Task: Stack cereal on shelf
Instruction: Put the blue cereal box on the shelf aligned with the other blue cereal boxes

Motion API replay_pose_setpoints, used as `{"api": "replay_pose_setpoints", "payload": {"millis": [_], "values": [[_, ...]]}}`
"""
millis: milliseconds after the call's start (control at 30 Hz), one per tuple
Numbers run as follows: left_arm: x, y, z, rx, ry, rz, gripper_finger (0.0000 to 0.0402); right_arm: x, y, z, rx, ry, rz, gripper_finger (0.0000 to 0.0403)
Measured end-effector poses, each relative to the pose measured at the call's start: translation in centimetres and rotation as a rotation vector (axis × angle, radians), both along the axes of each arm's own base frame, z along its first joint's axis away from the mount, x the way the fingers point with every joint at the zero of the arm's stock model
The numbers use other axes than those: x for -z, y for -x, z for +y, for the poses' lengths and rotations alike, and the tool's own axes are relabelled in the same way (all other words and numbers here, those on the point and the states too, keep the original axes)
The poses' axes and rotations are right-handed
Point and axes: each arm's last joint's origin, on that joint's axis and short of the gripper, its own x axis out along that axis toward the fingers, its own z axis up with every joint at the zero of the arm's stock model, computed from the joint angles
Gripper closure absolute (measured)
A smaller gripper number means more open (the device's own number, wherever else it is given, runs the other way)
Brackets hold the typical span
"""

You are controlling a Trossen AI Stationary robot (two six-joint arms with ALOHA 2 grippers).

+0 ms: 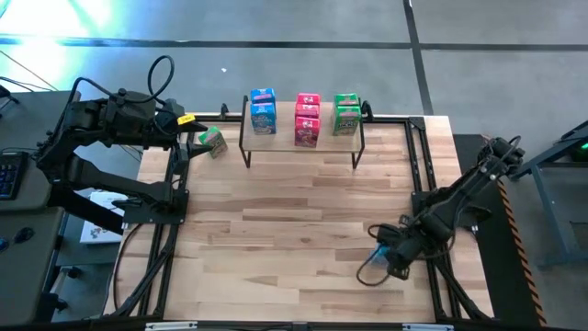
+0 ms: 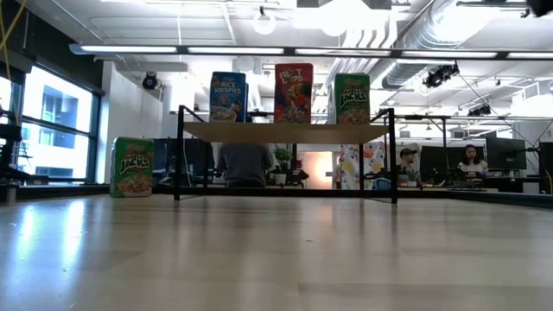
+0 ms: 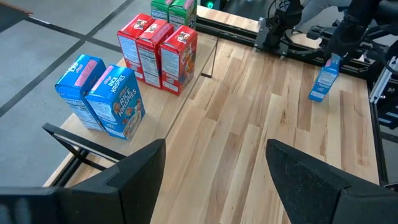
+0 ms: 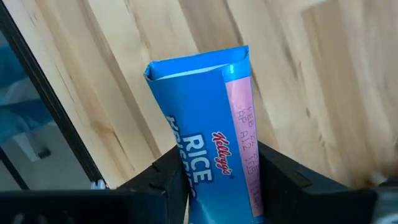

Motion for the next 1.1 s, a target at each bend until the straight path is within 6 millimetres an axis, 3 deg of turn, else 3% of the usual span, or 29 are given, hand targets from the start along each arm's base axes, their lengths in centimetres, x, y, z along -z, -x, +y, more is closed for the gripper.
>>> {"api": "replay_pose_setpoints", "payload": {"millis": [333, 767, 1100], "values": [[0.0, 0.0, 0.0, 0.0, 0.0, 0.0, 0.0133, -1.4, -4.0, -3.8, 0.006, 0.022, -0.053, 0.0258], [0.0, 0.0, 0.0, 0.0, 0.0, -0.001, 0.0133, -3.1, -11.4, -9.2, -0.075, 0.112, -0.048, 0.0258], [0.0, 0.0, 0.0, 0.0, 0.0, -0.001, 0.0133, -3.1, -16.8, -13.2, -0.109, 0.178, -0.006, 0.0258]]}}
